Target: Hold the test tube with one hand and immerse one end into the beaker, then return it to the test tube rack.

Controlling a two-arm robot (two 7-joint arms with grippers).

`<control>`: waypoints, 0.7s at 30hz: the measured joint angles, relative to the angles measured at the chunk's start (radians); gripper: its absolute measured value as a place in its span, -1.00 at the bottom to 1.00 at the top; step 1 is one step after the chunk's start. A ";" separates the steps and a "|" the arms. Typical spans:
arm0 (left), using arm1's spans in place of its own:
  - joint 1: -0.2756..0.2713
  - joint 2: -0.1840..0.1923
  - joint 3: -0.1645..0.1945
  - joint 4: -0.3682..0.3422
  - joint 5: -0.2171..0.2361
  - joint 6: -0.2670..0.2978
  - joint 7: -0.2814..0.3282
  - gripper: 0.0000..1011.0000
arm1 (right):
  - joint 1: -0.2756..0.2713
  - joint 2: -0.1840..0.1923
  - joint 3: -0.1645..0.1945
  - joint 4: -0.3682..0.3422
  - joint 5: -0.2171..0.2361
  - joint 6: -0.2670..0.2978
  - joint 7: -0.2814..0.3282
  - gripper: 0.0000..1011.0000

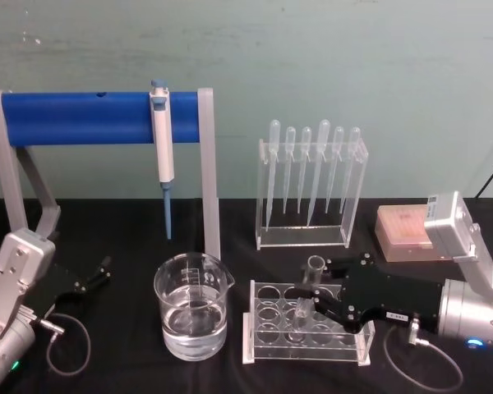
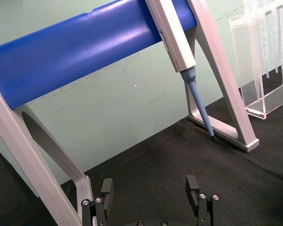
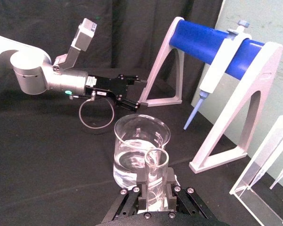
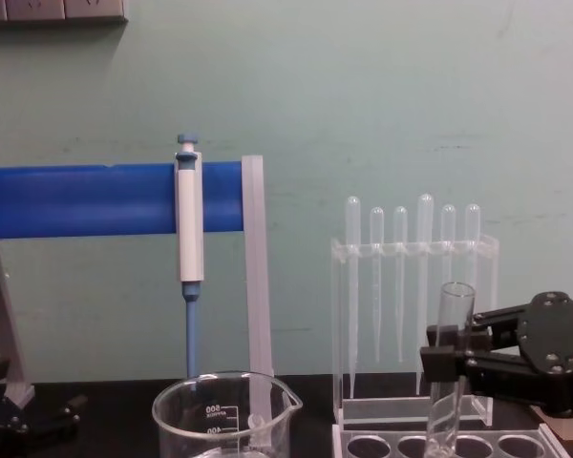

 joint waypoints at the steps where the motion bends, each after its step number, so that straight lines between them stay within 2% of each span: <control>1: 0.000 0.000 0.000 0.000 0.000 0.000 0.000 0.98 | -0.001 0.000 0.001 0.000 0.000 -0.001 -0.001 -0.55; 21: 0.000 0.000 0.000 0.000 0.000 0.000 0.000 0.98 | 0.002 -0.036 0.004 0.060 -0.006 -0.037 0.013 -0.55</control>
